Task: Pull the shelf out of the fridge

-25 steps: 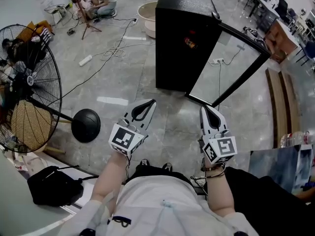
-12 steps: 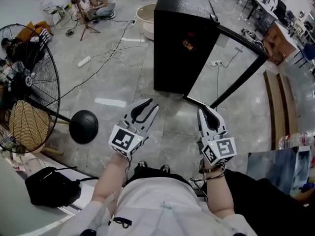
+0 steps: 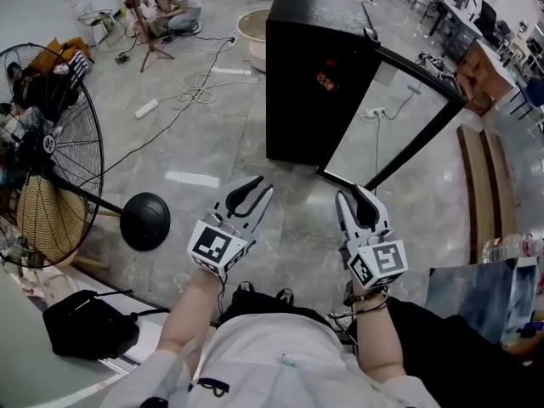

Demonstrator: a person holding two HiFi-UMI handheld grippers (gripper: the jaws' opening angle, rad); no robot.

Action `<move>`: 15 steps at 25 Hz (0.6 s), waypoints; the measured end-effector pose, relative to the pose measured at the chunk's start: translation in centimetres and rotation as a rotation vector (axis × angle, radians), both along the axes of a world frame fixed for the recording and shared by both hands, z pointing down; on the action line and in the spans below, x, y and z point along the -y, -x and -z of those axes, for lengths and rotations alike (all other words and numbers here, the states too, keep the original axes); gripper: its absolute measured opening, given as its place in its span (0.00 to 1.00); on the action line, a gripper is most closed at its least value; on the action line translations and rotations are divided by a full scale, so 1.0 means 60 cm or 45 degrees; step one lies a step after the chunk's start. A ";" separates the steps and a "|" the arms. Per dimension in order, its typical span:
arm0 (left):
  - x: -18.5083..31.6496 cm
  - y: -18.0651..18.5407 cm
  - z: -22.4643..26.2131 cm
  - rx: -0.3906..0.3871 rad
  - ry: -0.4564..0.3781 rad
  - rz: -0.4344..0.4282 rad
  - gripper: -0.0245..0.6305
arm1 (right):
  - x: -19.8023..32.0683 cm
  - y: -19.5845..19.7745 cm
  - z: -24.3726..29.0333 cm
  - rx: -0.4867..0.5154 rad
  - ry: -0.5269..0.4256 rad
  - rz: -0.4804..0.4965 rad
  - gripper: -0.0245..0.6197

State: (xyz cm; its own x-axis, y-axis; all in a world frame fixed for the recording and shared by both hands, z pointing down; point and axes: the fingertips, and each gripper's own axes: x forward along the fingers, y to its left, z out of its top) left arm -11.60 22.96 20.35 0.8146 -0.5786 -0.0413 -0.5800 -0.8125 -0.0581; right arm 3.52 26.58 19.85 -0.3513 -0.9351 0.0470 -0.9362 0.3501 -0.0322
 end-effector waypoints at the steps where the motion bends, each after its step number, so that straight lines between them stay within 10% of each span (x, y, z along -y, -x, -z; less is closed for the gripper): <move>1: 0.004 -0.003 -0.003 0.003 -0.001 0.002 0.19 | 0.005 -0.001 0.000 0.001 -0.004 0.004 0.22; 15: 0.205 -0.072 -0.108 -0.172 0.138 -0.033 0.22 | 0.186 -0.043 -0.099 0.148 0.028 0.014 0.31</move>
State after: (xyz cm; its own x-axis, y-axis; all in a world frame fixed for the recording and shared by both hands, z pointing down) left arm -7.27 10.67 26.86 0.8204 -0.5647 -0.0898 -0.5557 -0.8244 0.1079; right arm 6.08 15.44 25.76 -0.3660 -0.9303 0.0260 -0.9217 0.3585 -0.1482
